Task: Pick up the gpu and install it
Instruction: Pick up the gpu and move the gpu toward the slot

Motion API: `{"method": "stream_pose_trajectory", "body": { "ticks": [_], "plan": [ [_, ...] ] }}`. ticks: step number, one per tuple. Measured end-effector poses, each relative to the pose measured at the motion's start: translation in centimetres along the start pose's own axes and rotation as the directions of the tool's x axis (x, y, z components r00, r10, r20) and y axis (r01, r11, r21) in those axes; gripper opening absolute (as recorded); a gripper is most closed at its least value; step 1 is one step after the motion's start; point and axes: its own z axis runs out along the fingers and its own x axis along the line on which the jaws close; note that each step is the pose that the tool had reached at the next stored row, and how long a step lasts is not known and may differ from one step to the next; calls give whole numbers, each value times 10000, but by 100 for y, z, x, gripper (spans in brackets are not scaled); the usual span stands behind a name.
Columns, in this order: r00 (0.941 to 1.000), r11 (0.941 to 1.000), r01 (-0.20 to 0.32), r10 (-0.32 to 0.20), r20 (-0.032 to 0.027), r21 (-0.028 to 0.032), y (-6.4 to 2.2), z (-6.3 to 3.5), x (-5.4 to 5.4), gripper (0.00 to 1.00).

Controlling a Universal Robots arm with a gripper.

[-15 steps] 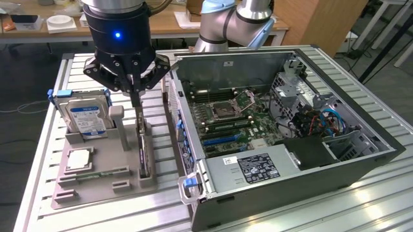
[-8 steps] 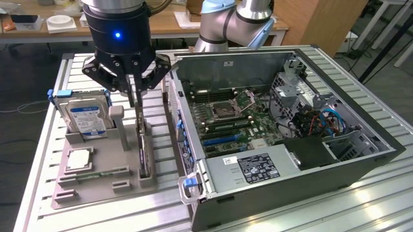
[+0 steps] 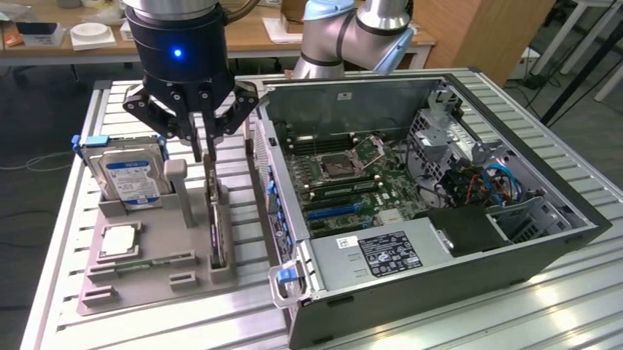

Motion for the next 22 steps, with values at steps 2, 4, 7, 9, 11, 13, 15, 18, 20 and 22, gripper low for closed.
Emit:
{"method": "stream_pose_trajectory", "body": {
  "ticks": [2,4,7,9,11,13,15,18,20,22],
  "plan": [
    [10000,10000,0,0,0,0,0,0,0,25],
    [10000,10000,0,0,0,0,0,0,0,31],
    [10000,10000,0,0,0,0,0,0,0,31],
    [10000,10000,0,0,0,0,0,0,0,32],
    [10000,10000,0,0,0,0,0,0,0,38],
    [10000,10000,0,0,1,0,0,0,0,38],
    [10000,10000,0,0,0,0,0,0,0,38],
    [10000,10000,-2,2,-2,-24,0,0,1,38],
    [10000,10000,-2,2,-2,-24,0,0,1,38],
    [10000,10000,0,0,-2,-25,0,0,0,38]
  ]
}}
